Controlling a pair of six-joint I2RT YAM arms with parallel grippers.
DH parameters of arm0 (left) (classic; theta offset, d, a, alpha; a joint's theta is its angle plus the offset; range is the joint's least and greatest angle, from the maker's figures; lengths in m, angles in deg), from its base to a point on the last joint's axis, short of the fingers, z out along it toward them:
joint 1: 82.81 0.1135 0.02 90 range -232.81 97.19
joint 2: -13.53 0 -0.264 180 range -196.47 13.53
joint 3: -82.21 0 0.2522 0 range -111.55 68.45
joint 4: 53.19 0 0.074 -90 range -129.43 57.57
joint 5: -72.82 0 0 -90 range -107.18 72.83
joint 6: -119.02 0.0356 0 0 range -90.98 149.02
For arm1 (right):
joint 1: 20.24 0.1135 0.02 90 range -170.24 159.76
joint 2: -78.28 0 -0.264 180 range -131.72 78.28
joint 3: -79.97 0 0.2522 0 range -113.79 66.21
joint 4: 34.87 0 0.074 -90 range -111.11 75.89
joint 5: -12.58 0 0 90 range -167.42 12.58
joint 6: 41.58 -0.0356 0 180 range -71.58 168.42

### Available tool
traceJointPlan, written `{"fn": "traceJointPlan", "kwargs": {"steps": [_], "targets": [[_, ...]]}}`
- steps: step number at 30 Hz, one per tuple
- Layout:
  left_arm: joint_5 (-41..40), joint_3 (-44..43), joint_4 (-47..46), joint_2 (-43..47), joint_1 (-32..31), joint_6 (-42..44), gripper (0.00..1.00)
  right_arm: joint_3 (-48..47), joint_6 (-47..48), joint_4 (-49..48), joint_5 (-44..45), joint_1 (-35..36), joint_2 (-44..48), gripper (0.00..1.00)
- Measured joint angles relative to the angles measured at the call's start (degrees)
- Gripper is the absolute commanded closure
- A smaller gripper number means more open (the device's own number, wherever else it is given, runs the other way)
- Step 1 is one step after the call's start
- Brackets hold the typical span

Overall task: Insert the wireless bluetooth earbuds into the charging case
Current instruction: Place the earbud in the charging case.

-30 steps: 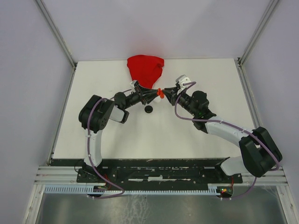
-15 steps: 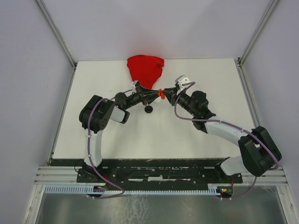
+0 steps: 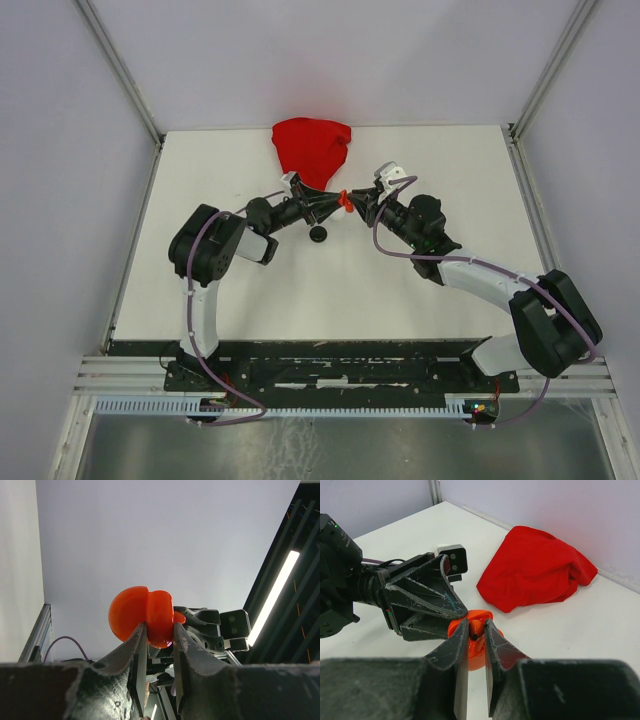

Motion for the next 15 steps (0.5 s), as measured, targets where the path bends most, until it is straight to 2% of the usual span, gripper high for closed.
{"fn": "traceJointPlan", "kwargs": {"steps": [15], "targets": [[0.15, 0.0, 0.0, 0.24, -0.2, 0.0, 0.97, 0.26, 0.31, -0.22, 0.07, 0.0, -0.48, 0.9]]}}
